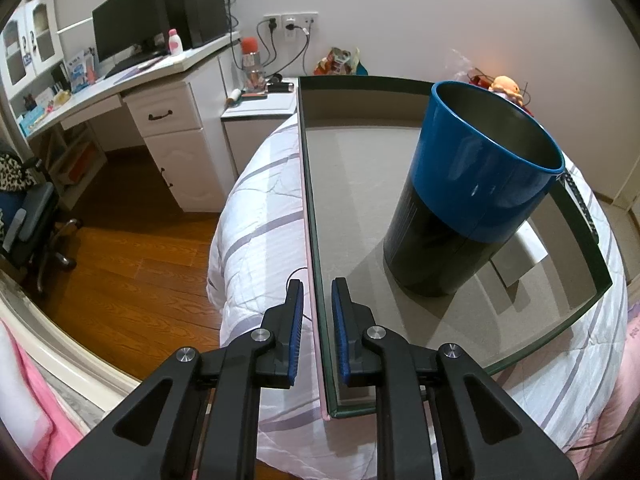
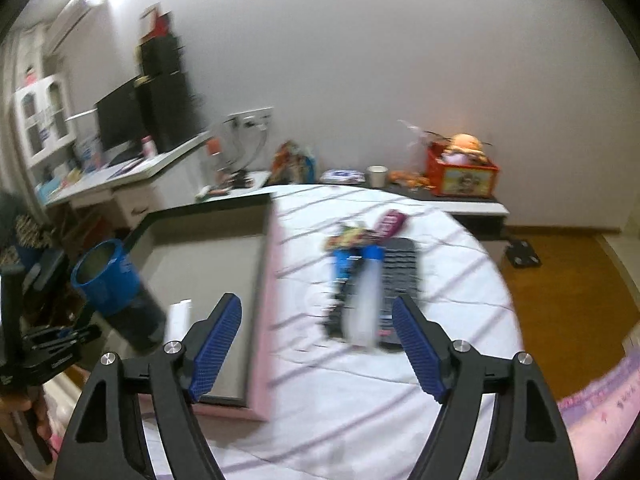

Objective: Organize rigid objects
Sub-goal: 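Place the white power bank into the tray box beside the cup, release, then move the right tool to the clear plastic bottle and grasp it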

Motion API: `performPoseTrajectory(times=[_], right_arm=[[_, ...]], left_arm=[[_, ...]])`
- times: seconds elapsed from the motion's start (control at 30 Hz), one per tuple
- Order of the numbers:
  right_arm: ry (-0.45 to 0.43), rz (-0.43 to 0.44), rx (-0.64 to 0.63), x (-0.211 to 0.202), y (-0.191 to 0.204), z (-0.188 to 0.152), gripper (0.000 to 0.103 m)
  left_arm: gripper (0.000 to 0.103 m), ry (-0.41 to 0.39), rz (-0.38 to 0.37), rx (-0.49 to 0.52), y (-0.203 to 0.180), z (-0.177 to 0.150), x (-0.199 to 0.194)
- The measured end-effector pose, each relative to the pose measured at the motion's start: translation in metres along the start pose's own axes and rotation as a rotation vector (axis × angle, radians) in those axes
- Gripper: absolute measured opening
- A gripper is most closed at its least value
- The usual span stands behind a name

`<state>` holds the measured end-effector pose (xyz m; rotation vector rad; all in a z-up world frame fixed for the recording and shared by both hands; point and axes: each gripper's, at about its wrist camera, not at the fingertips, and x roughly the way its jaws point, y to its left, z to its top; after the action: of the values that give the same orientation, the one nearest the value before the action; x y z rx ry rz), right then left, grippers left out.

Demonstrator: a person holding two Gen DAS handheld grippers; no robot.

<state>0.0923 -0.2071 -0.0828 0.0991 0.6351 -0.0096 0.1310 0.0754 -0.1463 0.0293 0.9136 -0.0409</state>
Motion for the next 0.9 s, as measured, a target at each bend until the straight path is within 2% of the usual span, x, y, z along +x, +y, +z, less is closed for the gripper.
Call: performPoseTrajectory(times=[0.27,0.9], right_arm=[[0.015,-0.059,0.084,-0.002,-0.041,-0.010,0.079],[0.053,-0.055,0.091,0.005,-0.052,-0.023,0.079]], left_arm=[[0.014,0.009,-0.004,0.008,-0.001,-0.001,0.002],[0.014,0.013,0.011,0.027,-0.002,-0.001,0.000]])
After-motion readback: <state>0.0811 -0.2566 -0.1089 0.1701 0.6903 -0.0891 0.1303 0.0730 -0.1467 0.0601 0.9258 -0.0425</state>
